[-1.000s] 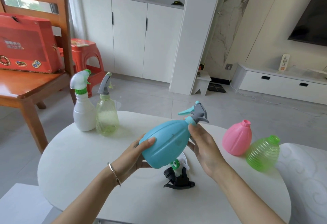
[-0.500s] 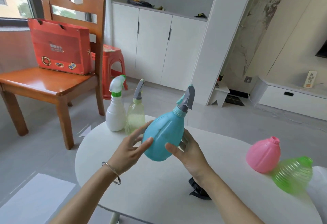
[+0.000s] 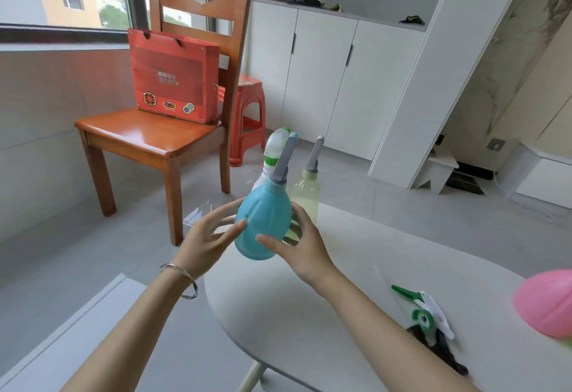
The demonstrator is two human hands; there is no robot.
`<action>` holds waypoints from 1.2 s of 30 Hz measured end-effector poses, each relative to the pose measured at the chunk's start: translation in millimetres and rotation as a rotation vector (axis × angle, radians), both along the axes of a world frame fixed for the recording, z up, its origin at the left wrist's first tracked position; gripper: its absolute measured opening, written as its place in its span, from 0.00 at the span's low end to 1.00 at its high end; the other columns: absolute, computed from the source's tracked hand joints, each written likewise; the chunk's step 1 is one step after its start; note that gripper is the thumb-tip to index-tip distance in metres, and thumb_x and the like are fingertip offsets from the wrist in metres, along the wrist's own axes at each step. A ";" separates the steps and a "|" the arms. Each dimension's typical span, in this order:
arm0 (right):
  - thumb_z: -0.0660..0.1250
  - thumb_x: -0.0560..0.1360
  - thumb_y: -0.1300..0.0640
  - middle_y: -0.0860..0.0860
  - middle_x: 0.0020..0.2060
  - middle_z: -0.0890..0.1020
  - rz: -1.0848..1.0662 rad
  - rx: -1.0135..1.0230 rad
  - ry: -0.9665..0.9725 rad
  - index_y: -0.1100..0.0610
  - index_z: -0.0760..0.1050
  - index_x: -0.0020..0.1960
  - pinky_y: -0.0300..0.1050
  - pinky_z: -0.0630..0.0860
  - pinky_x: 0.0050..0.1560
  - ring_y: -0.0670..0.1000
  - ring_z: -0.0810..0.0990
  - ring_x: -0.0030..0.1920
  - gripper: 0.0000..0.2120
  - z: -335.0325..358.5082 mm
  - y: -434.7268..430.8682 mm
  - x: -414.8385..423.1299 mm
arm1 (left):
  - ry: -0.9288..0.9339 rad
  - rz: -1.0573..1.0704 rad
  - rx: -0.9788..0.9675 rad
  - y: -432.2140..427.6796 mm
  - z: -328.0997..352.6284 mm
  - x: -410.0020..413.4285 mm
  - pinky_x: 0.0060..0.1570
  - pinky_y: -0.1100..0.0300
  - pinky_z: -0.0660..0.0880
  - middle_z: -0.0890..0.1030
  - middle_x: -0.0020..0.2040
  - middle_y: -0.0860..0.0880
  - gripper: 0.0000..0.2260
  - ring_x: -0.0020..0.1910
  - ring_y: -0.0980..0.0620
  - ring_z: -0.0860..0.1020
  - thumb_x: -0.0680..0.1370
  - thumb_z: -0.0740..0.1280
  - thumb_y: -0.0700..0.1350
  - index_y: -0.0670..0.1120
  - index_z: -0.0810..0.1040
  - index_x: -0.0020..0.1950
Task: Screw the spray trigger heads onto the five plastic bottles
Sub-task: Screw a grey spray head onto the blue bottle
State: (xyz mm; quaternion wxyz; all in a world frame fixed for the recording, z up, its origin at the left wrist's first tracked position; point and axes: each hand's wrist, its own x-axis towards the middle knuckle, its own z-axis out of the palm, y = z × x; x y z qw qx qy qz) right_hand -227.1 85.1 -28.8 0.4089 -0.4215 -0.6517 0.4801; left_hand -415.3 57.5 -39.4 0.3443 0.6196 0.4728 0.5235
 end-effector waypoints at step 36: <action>0.74 0.70 0.51 0.41 0.64 0.72 -0.010 -0.062 -0.081 0.46 0.63 0.69 0.39 0.72 0.62 0.40 0.68 0.67 0.32 -55.2 30.0 -38.2 | -0.079 0.054 -0.205 39.3 -58.5 -23.8 0.44 0.78 0.73 0.76 0.56 0.59 0.19 0.60 0.53 0.74 0.70 0.65 0.57 0.61 0.70 0.61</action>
